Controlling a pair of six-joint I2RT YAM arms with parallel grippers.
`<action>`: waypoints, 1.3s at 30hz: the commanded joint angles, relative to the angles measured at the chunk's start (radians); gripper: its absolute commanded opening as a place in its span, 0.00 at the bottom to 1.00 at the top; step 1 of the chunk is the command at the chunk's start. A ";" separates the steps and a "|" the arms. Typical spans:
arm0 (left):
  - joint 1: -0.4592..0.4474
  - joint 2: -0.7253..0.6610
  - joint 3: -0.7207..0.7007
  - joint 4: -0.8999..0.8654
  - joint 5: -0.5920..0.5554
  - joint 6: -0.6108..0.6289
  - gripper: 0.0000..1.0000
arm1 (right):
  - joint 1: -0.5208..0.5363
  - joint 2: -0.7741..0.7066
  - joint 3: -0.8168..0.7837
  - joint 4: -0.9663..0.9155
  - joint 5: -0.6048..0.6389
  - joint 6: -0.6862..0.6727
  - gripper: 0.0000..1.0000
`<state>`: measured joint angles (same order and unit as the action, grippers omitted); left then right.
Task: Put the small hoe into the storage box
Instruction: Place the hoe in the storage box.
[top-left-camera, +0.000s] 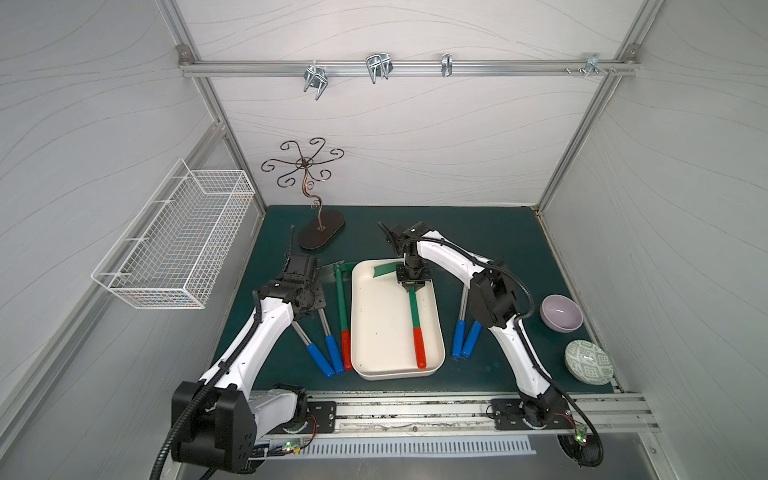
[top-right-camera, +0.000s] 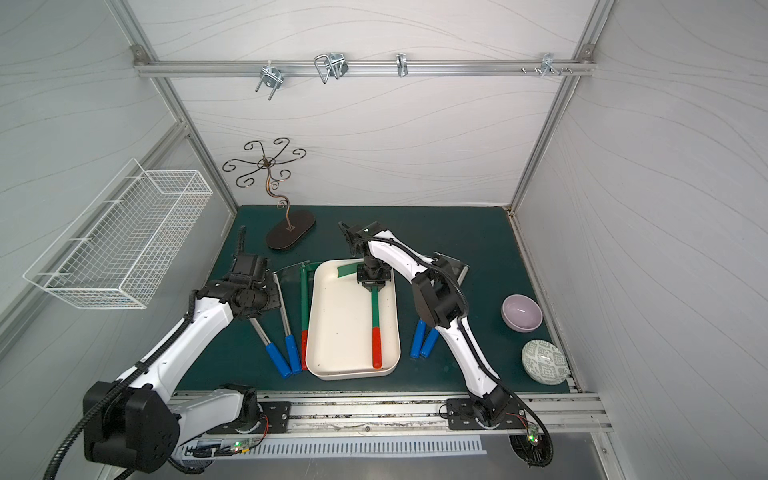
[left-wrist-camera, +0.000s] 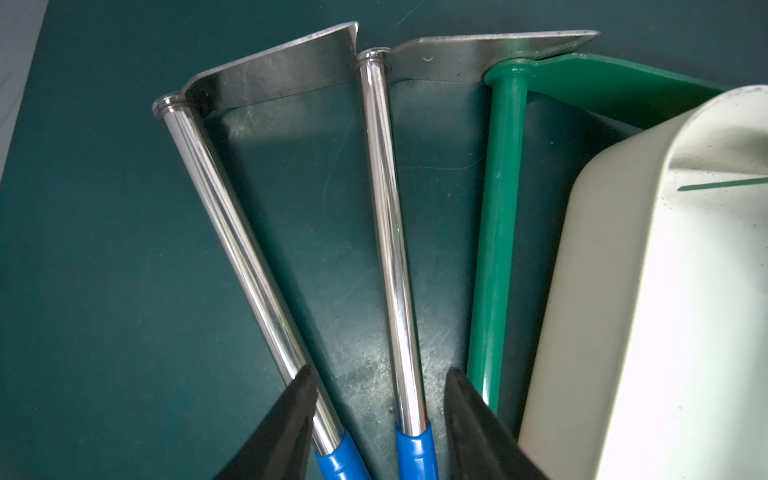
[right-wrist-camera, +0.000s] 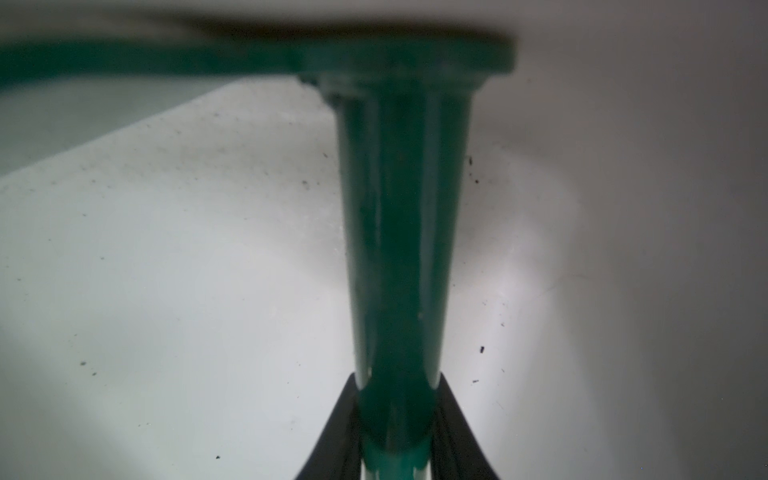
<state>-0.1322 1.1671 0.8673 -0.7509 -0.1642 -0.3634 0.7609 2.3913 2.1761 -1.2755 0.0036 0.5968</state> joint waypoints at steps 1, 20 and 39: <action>-0.001 -0.013 0.035 -0.002 -0.011 -0.019 0.52 | 0.011 0.038 0.027 -0.023 -0.021 -0.024 0.00; -0.003 -0.014 0.035 -0.002 -0.012 -0.019 0.52 | 0.015 -0.016 -0.038 0.007 -0.008 0.094 0.00; -0.002 -0.022 0.033 -0.002 -0.012 -0.019 0.52 | 0.024 -0.135 -0.200 0.118 -0.004 0.275 0.00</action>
<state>-0.1322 1.1652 0.8673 -0.7521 -0.1642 -0.3634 0.7776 2.3077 1.9751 -1.1522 0.0170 0.8040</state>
